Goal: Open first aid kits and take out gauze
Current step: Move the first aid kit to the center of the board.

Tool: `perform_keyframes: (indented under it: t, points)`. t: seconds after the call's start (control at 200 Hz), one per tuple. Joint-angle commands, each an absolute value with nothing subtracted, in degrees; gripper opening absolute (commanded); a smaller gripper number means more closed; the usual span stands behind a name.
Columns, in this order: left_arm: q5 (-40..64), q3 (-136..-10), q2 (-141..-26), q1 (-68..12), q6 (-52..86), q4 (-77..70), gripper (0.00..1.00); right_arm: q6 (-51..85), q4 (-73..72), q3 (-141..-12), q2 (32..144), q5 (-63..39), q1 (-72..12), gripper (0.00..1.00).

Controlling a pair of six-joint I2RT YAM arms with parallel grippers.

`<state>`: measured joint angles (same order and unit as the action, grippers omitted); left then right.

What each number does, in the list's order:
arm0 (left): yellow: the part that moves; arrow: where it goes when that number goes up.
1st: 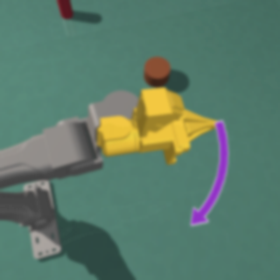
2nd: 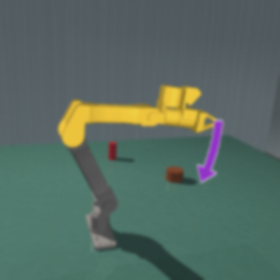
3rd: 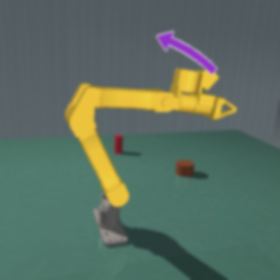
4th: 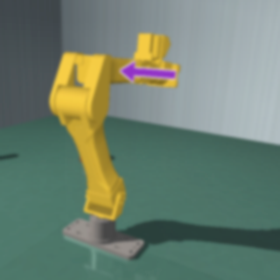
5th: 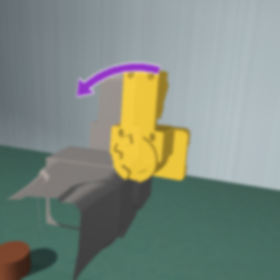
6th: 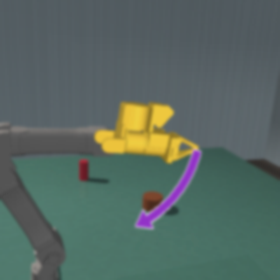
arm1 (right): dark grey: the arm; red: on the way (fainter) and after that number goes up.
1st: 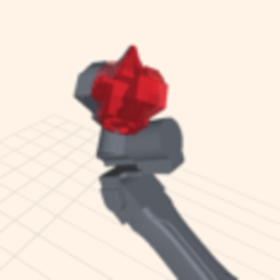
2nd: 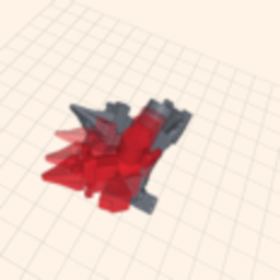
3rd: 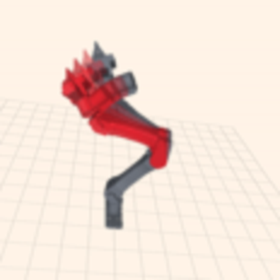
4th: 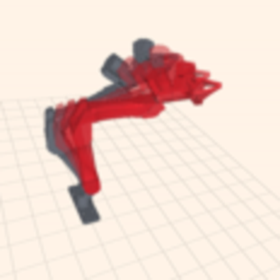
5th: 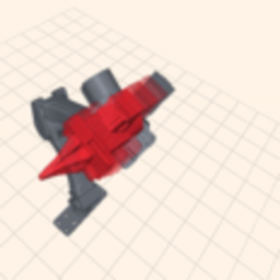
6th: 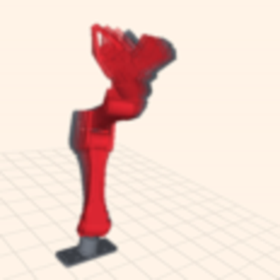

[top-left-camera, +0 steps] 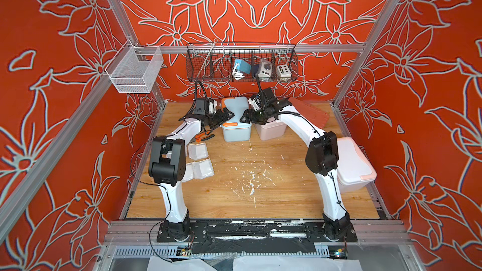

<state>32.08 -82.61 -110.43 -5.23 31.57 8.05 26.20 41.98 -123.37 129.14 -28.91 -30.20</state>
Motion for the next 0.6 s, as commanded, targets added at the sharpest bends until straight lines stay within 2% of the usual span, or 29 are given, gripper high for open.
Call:
perform_keyframes:
  t: [0.0, 0.235, 0.596]
  points:
    - [35.1, -80.8, -109.3, -7.1, 32.0, 6.1, 0.96, 25.1, 43.1, -122.8, 128.5, -28.1, -31.1, 0.79]
    - [35.5, -73.1, -103.2, -9.8, 33.1, 3.9, 0.95, 24.4, 41.6, -114.1, 121.9, -26.8, -32.5, 0.78]
    - [33.3, -56.2, -88.7, -17.5, 34.1, 2.9, 0.95, 25.0, 34.0, -85.3, 103.3, -26.3, -33.7, 0.78]
